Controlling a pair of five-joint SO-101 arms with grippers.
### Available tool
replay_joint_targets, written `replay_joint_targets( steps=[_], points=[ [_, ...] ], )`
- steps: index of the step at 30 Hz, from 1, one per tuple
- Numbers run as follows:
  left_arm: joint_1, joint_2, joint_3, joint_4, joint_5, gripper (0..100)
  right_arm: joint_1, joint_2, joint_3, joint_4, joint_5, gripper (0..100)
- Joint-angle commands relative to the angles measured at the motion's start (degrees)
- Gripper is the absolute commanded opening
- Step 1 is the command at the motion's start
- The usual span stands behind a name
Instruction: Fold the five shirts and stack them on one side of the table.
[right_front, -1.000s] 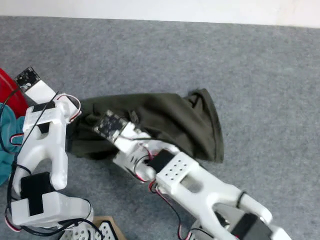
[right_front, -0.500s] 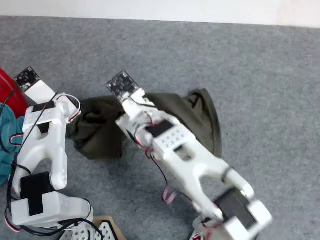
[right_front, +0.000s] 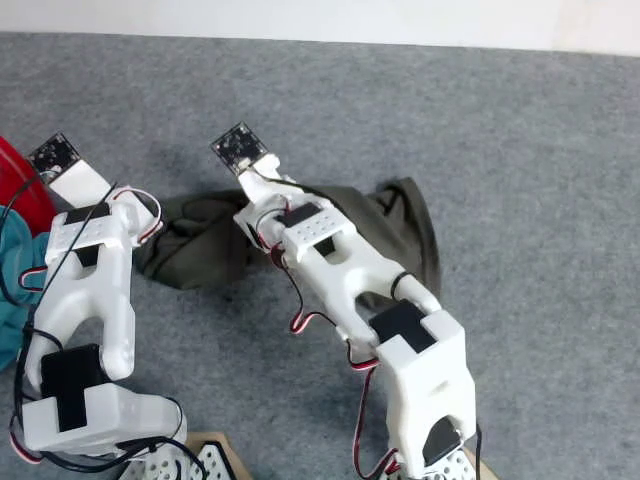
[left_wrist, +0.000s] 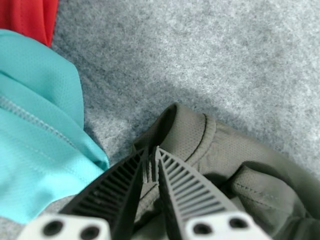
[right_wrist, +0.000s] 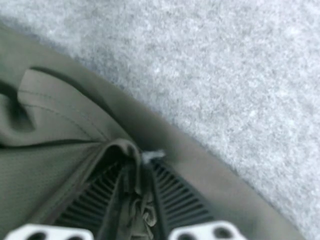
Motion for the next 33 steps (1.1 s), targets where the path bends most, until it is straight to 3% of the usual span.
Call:
replay_joint_targets(
  steps=[1, 3, 7, 10, 15, 20, 27, 33],
  points=[
    [-0.13, -0.48, -0.22, -0.62, 0.18, 5, -0.84, -1.01, -4.09, 5.76, 1.14, 23.5],
    [-0.13, -0.40, -0.22, -0.53, 0.18, 5, -1.36, -1.45, -6.11, 9.45, 1.93, 30.8],
    [-0.04, -0.40, 0.31, -0.70, 0.18, 5, -0.75, -6.02, -6.99, 14.02, 3.78, 29.3],
    [-0.04, -0.40, 0.31, -0.70, 0.18, 5, 0.66, -13.14, -4.53, 17.63, 0.62, 21.3],
    [-0.04, -0.40, 0.22, -0.70, 0.18, 5, 0.84, -30.29, 9.89, 18.95, -0.79, 0.0],
    [-0.04, -0.40, 0.22, -0.70, 0.18, 5, -1.10, -49.19, 31.60, 14.20, -0.88, 0.6],
    [-0.04, -0.40, 0.13, -0.70, 0.18, 5, -15.43, -66.86, 54.90, 11.47, -0.88, 2.1],
    [-0.31, -0.40, 0.13, -0.70, 0.18, 5, -19.65, -64.92, 58.15, 4.79, -0.88, 21.7]
  ],
)
